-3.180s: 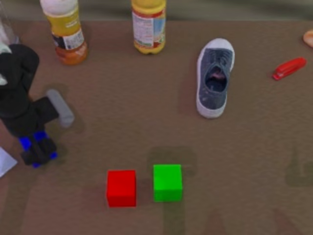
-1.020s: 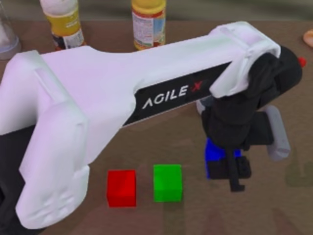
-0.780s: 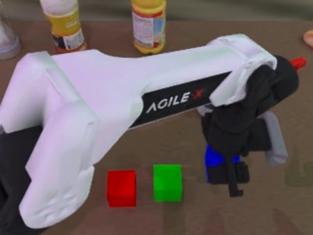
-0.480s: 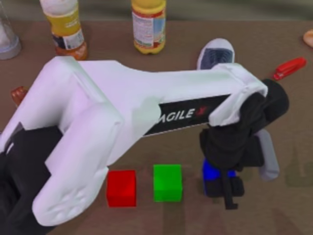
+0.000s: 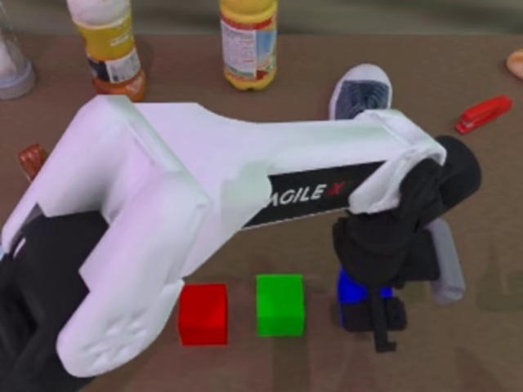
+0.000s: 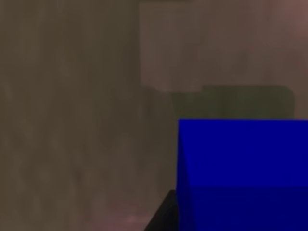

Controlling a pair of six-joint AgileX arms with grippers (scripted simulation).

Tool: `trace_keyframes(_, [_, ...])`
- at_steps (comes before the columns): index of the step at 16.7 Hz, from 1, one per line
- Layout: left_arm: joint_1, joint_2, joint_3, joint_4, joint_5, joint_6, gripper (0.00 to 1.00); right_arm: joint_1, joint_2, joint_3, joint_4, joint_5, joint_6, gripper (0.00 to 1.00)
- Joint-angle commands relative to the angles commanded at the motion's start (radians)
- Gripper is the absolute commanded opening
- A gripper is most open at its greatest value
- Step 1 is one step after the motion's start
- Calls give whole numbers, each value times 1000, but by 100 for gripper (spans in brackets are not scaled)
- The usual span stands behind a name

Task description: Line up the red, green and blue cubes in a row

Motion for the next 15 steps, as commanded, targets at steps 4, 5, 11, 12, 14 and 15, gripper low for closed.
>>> trace_keyframes(4, [0,0,0,0,0,0,60,0,0,0,0,0,0,100])
trace_keyframes(5, [0,0,0,0,0,0,68,0,0,0,0,0,0,100])
trace_keyframes(11, [0,0,0,0,0,0,100,0,0,0,0,0,0,100])
trace_keyframes(12, [0,0,0,0,0,0,100,0,0,0,0,0,0,100])
trace_keyframes(14, [0,0,0,0,0,0,100,0,0,0,0,0,0,100])
trace_keyframes(15, [0,0,0,0,0,0,100,0,0,0,0,0,0,100])
